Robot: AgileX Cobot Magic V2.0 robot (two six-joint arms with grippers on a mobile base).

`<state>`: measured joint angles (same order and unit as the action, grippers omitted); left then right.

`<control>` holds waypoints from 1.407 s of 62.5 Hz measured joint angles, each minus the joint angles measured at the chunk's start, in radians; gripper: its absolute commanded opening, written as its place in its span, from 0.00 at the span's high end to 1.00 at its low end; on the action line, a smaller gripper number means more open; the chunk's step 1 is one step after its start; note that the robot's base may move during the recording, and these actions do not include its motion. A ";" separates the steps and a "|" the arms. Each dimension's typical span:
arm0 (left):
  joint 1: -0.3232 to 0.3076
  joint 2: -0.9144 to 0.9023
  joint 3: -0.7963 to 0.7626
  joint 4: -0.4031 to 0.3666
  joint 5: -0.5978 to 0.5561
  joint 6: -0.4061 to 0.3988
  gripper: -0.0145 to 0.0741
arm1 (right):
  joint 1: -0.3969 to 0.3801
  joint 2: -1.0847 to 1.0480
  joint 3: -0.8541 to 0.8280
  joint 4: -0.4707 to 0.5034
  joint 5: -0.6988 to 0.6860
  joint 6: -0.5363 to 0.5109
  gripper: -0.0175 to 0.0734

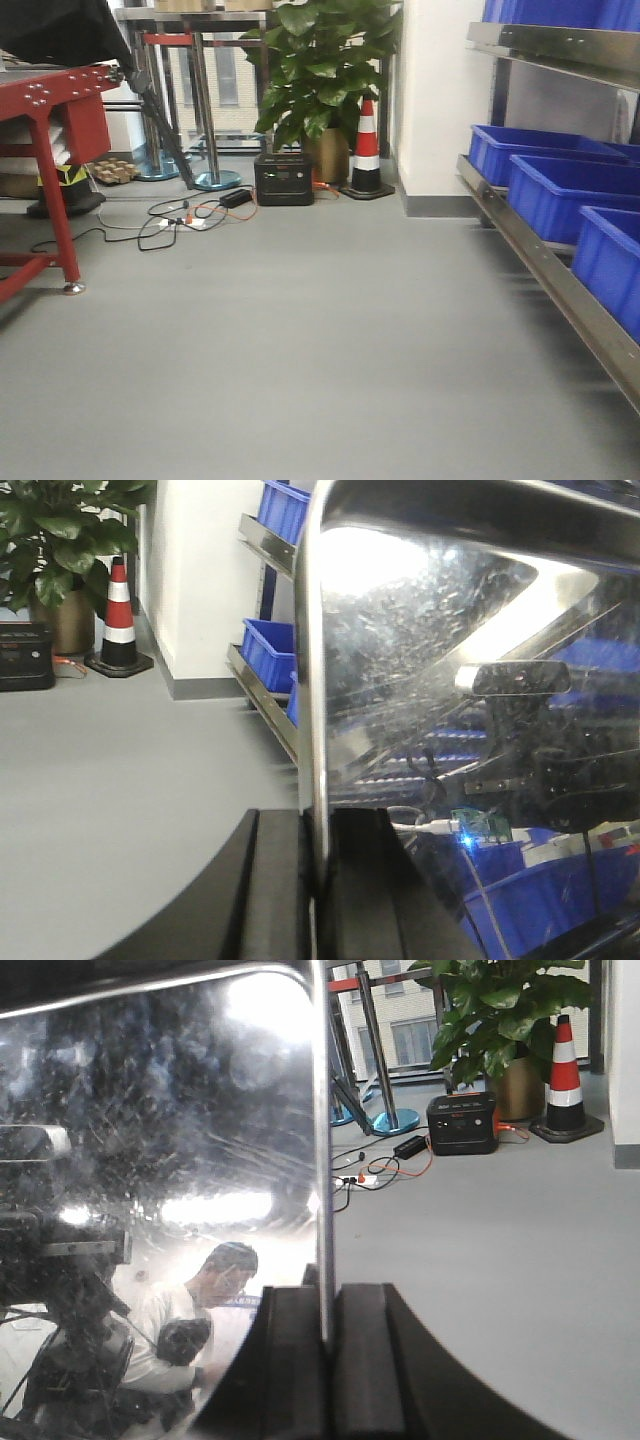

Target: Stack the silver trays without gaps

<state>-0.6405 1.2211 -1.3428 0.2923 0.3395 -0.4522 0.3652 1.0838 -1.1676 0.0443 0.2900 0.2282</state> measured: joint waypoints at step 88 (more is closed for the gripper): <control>0.000 0.000 0.000 0.000 -0.001 0.000 0.86 | 0.000 0.000 0.000 0.000 -0.004 0.000 0.88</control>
<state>-0.6405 1.2211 -1.3428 0.2923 0.3387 -0.4522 0.3652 1.0838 -1.1676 0.0443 0.2864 0.2282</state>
